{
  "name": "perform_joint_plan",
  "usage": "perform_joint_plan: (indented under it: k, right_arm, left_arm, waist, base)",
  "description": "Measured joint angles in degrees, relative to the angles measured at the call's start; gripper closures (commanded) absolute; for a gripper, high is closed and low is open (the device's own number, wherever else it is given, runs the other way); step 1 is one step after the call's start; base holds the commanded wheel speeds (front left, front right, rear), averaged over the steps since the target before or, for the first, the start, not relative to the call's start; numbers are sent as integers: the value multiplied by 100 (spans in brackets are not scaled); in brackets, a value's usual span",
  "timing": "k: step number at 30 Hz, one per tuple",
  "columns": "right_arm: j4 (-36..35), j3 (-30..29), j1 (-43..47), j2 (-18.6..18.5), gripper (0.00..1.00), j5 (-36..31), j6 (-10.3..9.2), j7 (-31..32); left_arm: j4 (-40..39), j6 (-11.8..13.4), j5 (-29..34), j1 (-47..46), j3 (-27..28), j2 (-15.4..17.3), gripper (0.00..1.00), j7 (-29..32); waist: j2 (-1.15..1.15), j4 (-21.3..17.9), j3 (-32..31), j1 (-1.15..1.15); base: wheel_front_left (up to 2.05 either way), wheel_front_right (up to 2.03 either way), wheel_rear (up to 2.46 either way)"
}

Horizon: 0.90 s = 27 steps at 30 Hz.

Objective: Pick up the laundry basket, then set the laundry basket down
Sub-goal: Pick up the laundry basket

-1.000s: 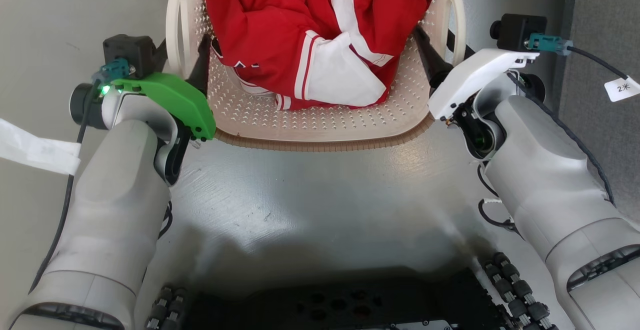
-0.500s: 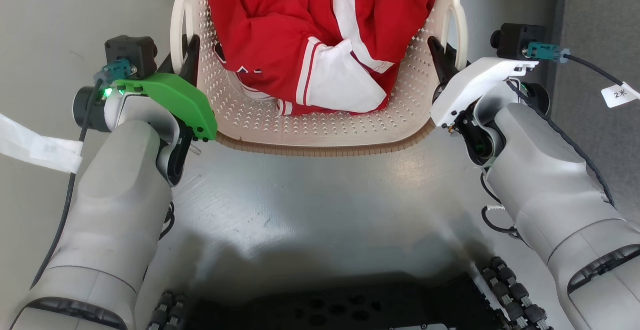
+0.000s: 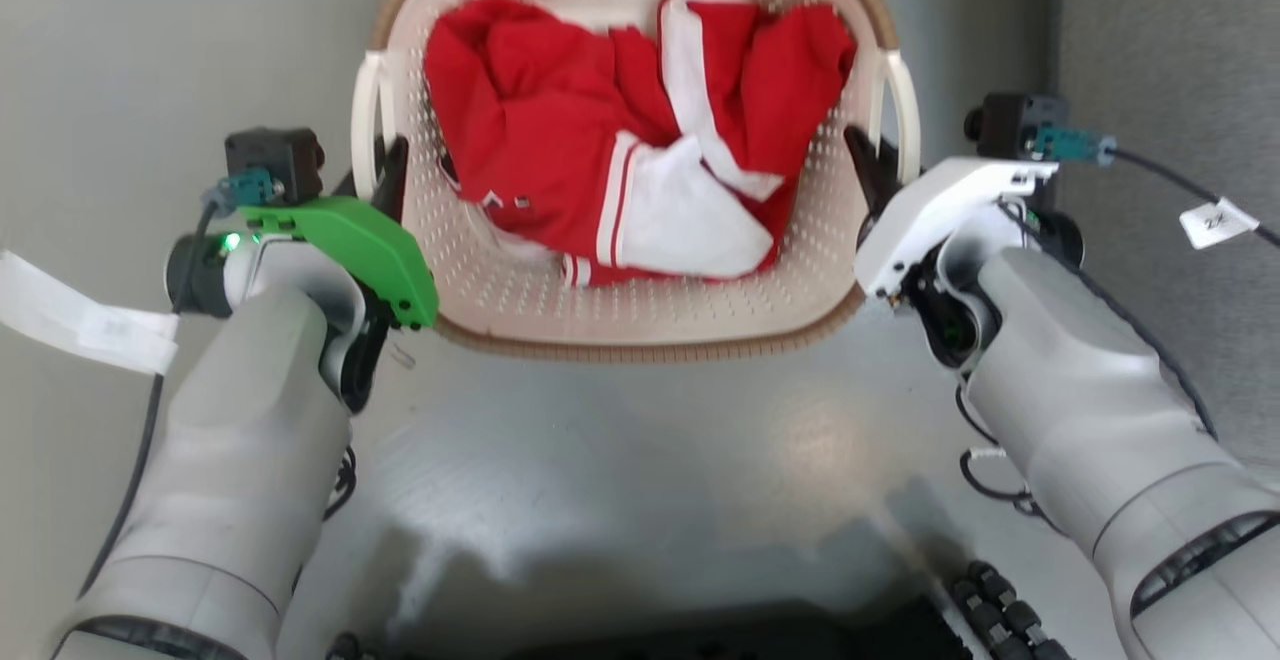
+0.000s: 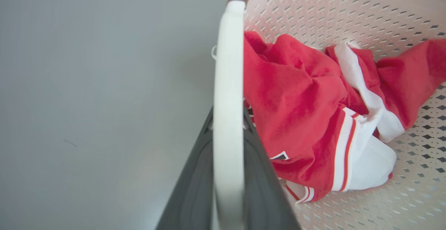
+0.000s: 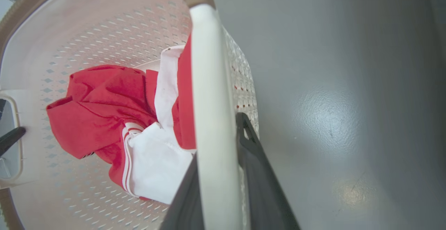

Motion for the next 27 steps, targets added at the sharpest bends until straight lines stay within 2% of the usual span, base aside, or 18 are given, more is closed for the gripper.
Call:
perform_joint_plan:
  k: [27]
  right_arm:
    - [403,525,641,26,100,681,0,856]
  left_arm:
    - [358,-1,-858,798,-439,-90,100,742]
  waist:
    - [0,-182,-1949,0]
  base:
    - [0,0,0]
